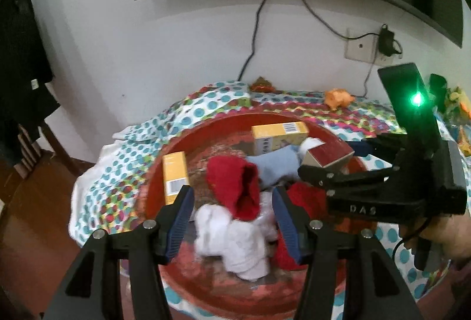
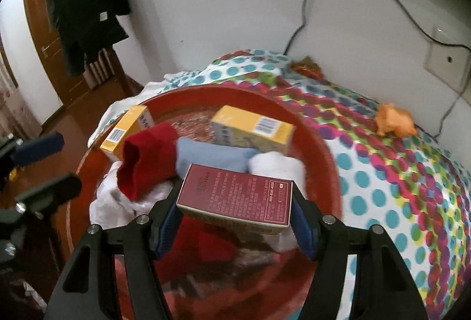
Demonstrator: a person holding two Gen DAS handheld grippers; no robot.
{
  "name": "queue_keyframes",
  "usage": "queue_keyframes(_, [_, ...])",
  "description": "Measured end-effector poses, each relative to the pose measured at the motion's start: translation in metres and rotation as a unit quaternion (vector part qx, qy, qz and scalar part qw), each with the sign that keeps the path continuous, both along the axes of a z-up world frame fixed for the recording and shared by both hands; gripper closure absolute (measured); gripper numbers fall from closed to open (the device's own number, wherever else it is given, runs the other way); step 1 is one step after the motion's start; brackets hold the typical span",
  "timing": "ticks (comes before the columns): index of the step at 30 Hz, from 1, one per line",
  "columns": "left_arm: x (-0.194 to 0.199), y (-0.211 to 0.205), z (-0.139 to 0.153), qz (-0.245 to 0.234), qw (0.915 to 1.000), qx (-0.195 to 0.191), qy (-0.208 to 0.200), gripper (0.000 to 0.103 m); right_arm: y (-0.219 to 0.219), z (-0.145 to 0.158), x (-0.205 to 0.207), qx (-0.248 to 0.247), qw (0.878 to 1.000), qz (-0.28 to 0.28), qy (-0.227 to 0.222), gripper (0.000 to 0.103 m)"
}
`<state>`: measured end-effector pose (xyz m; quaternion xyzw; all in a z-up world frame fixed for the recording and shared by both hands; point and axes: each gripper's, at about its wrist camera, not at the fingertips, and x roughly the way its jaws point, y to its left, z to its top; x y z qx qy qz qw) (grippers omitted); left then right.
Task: Organize objects
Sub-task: 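Carry the maroon box in the right gripper and set it in the tray, then open the right gripper and withdraw it from the tray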
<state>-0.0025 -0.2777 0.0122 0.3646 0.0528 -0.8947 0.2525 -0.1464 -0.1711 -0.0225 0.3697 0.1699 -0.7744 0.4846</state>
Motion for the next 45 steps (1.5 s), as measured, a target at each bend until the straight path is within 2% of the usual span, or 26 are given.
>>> queue_keyframes(4, [0.007, -0.006, -0.001, 0.018, 0.9998, -0.006, -0.011, 0.047, -0.008, -0.006, 0.005, 0.018, 1.0, -0.004, -0.005, 0.04])
queue_keyframes(12, [0.01, -0.014, -0.015, 0.025, 0.9989, 0.033, -0.021, 0.046, -0.008, -0.009, 0.009, 0.047, 0.999, -0.027, 0.005, 0.039])
queue_keyframes(17, [0.008, -0.011, -0.021, 0.036, 0.9986, 0.024, -0.03, 0.046, 0.001, -0.006, 0.009, 0.053, 0.998, -0.04, 0.011, 0.017])
queue_keyframes(24, [0.012, -0.021, -0.024, 0.061, 0.9969, 0.037, -0.032, 0.046, 0.022, 0.004, 0.016, 0.069, 0.995, -0.063, 0.027, 0.013])
queue_keyframes(28, [0.008, -0.021, -0.029, 0.074, 0.9956, 0.036, -0.045, 0.046, 0.041, 0.016, 0.028, 0.085, 0.99, -0.095, 0.054, 0.002])
queue_keyframes(31, [0.005, -0.017, -0.031, 0.077, 0.9949, 0.046, -0.045, 0.046, 0.051, 0.022, 0.04, 0.095, 0.988, -0.103, 0.064, 0.001])
queue_keyframes(45, [-0.008, -0.001, -0.027, 0.073, 0.9944, 0.06, -0.047, 0.046, 0.058, 0.013, 0.061, 0.117, 0.988, -0.096, 0.029, 0.001])
